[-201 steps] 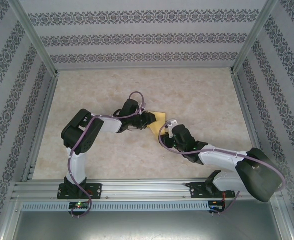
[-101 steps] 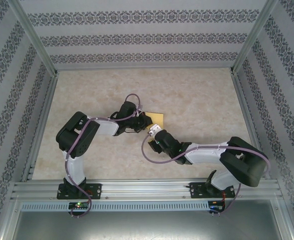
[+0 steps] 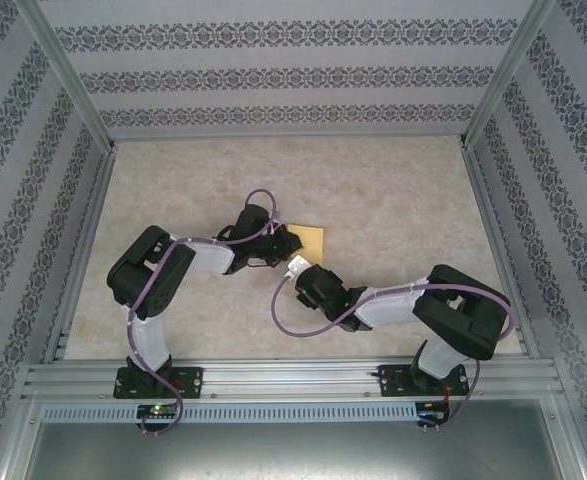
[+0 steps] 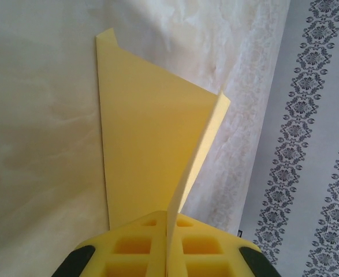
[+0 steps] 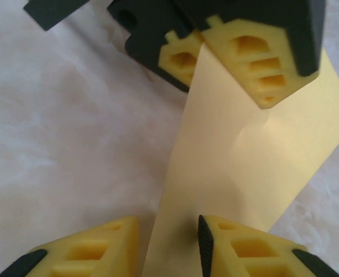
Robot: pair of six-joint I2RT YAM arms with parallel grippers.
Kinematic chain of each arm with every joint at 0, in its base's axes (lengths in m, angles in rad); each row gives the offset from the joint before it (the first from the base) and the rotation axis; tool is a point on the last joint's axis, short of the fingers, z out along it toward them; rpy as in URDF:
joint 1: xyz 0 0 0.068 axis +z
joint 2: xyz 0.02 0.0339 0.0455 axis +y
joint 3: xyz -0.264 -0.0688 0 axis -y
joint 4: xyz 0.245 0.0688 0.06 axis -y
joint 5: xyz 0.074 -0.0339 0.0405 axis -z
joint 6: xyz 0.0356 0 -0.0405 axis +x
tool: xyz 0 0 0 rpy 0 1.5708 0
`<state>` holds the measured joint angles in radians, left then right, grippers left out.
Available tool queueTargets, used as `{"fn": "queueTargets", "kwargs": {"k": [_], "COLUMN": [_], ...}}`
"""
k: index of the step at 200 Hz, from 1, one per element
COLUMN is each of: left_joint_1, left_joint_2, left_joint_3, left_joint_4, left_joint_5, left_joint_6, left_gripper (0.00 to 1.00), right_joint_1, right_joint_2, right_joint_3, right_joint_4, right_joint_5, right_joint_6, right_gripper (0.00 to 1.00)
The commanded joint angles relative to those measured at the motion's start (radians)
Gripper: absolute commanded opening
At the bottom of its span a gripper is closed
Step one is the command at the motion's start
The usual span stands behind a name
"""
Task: Fold a paper plane with a square sheet of paper (pick it up from the middle)
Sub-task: Fold the wing for the fifth time at the center of the table.
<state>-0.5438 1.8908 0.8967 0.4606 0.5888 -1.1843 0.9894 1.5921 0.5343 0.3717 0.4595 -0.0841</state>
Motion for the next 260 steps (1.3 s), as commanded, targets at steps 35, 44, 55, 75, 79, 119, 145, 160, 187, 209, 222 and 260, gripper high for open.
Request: {"fn": "queueTargets", "kwargs": {"k": [35, 44, 55, 75, 79, 119, 145, 160, 187, 209, 222, 260], "left_joint_1": [-0.008, -0.009, -0.010, -0.008, -0.008, -0.009, -0.007, -0.007, -0.006, -0.004, -0.004, -0.005], "left_joint_2": [-0.026, -0.030, -0.030, -0.036, -0.036, -0.055, -0.107, -0.158, -0.280, -0.377, -0.430, -0.552], "left_joint_3": [-0.004, -0.003, -0.007, -0.014, -0.016, -0.028, -0.045, -0.058, -0.101, -0.132, -0.152, -0.231], "left_joint_4": [0.012, 0.008, 0.010, 0.007, 0.007, 0.003, -0.053, -0.116, -0.220, -0.302, -0.341, -0.348], "left_joint_5": [-0.015, -0.014, -0.015, -0.019, -0.019, -0.025, -0.071, -0.123, -0.239, -0.324, -0.366, -0.443], "left_joint_6": [-0.006, -0.006, -0.006, -0.009, -0.010, -0.007, 0.026, 0.060, 0.117, 0.149, 0.160, 0.165], "left_gripper": [0.11, 0.11, 0.12, 0.13, 0.13, 0.22, 0.41, 0.54, 0.65, 0.71, 0.73, 0.72], "right_joint_1": [0.018, 0.018, 0.018, 0.018, 0.018, 0.018, 0.007, 0.000, -0.032, -0.057, -0.084, -0.164], "right_joint_2": [0.022, 0.022, 0.022, 0.025, 0.025, 0.015, -0.021, -0.052, -0.107, -0.137, -0.148, -0.160], "right_joint_3": [0.013, 0.015, 0.016, 0.020, 0.020, 0.012, -0.009, -0.029, -0.073, -0.096, -0.110, -0.166], "right_joint_4": [0.051, 0.049, 0.047, 0.040, 0.039, 0.045, 0.059, 0.074, 0.115, 0.130, 0.143, 0.240], "right_joint_5": [0.072, 0.076, 0.082, 0.085, 0.086, 0.080, -0.043, -0.091, -0.284, -0.394, -0.451, -0.602], "right_joint_6": [-0.009, -0.007, -0.009, -0.011, -0.011, 0.000, 0.034, 0.067, 0.109, 0.160, 0.205, 0.355], "right_gripper": [0.14, 0.10, 0.06, 0.00, 0.00, 0.00, 0.00, 0.00, 0.00, 0.00, 0.00, 0.00]}}
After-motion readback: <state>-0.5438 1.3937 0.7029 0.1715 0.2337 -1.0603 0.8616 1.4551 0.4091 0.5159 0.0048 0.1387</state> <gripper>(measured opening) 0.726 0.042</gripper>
